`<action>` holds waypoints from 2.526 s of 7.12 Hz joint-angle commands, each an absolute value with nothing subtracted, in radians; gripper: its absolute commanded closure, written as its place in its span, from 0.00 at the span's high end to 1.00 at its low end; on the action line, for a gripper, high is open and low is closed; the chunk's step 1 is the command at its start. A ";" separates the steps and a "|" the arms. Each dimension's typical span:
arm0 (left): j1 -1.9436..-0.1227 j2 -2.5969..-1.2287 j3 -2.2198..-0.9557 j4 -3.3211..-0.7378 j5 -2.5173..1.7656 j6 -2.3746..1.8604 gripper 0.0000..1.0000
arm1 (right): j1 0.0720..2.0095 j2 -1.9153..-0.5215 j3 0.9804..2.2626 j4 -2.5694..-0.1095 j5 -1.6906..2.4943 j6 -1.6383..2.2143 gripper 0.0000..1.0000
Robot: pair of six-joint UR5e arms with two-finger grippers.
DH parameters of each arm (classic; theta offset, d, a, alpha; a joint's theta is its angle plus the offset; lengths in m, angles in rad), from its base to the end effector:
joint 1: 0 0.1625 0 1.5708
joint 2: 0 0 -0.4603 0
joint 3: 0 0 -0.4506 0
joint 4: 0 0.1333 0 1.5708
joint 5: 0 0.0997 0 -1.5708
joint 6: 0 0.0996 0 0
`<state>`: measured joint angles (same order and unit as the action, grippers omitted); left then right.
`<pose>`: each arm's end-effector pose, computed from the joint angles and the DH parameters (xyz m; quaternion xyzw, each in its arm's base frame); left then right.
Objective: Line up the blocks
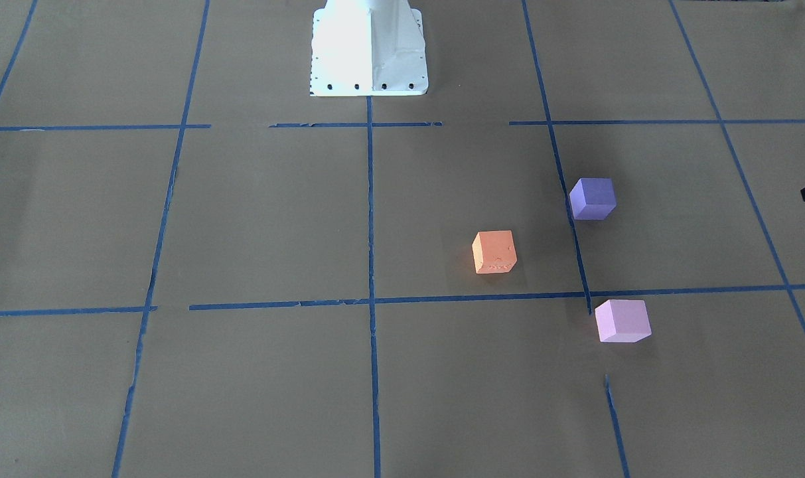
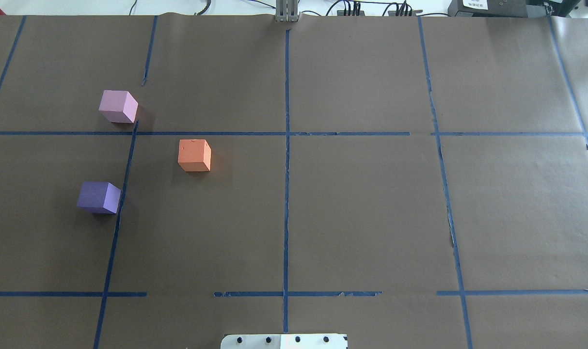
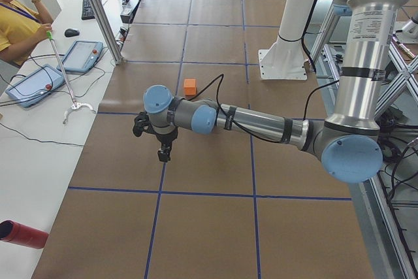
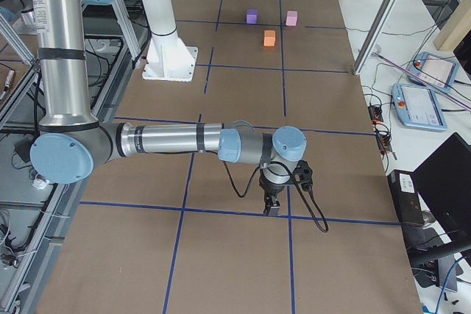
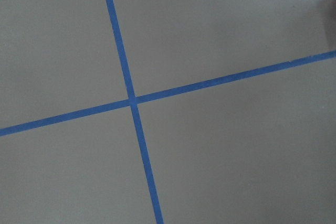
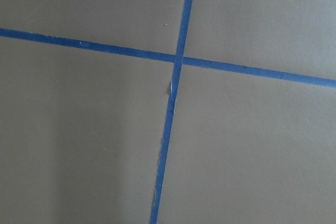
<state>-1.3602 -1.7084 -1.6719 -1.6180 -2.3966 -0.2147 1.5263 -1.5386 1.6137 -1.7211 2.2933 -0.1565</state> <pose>0.0699 -0.6146 0.5486 0.0437 0.4158 0.0553 0.9067 0.0426 -0.5604 0.6707 -0.0153 -0.3546 -0.0806 0.9314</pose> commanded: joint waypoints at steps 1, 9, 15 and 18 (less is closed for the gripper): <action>-1.163 -1.900 -1.667 -1.618 -2.379 -0.466 1.00 | 1.526 -1.539 1.614 -1.721 2.293 -0.156 1.00; -0.781 -2.127 -1.562 -1.804 -2.165 -1.018 1.00 | 1.528 -1.539 1.614 -1.721 2.293 -0.156 1.00; -0.686 -2.140 -1.488 -1.818 -1.999 -1.160 1.00 | 1.526 -1.539 1.614 -1.721 2.293 -0.156 1.00; -0.676 -2.134 -1.477 -1.873 -2.002 -1.114 0.65 | 1.526 -1.539 1.614 -1.721 2.293 -0.156 1.00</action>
